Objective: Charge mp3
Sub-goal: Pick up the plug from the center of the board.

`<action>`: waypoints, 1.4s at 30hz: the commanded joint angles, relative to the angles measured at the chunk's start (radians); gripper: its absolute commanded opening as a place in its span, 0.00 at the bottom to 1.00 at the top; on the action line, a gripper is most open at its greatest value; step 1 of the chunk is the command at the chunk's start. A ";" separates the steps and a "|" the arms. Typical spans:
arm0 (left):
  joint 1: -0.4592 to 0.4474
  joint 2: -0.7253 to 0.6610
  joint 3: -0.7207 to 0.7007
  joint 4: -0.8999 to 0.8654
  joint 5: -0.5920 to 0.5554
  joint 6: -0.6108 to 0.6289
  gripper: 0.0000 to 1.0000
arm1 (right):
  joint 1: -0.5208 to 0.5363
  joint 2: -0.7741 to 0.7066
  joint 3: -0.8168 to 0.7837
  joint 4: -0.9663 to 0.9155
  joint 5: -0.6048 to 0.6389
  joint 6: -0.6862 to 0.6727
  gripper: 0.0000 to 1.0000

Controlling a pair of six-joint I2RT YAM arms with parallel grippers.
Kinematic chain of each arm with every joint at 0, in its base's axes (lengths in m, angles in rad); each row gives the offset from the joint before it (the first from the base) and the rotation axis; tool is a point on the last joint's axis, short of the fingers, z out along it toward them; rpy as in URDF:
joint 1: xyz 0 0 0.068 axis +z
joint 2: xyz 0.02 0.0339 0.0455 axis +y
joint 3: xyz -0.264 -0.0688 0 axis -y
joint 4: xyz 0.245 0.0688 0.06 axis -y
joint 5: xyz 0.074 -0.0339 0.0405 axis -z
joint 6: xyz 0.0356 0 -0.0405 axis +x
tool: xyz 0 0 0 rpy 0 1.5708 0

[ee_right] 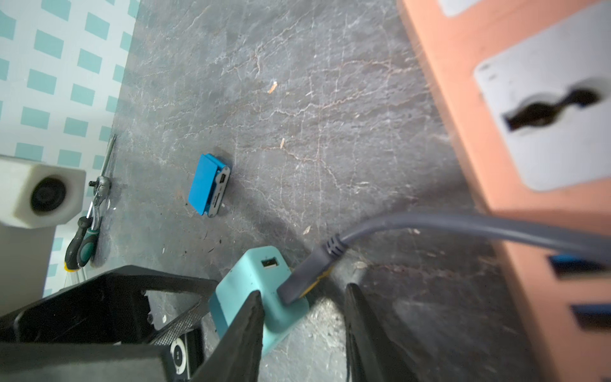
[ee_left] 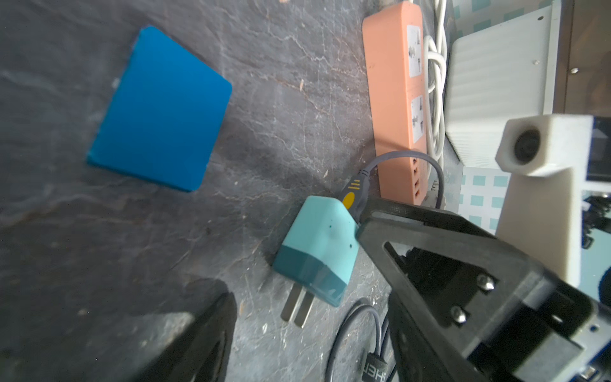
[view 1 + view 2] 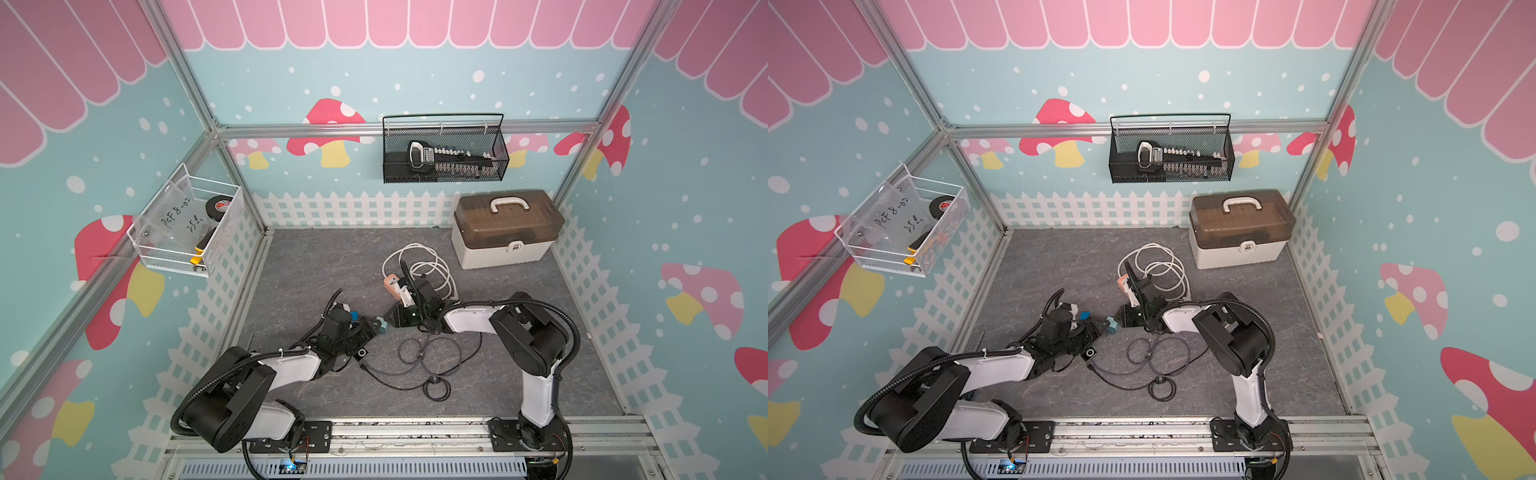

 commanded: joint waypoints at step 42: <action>0.011 -0.251 -0.102 -0.171 -0.107 0.038 0.73 | 0.068 0.110 0.328 -0.490 0.199 0.066 0.31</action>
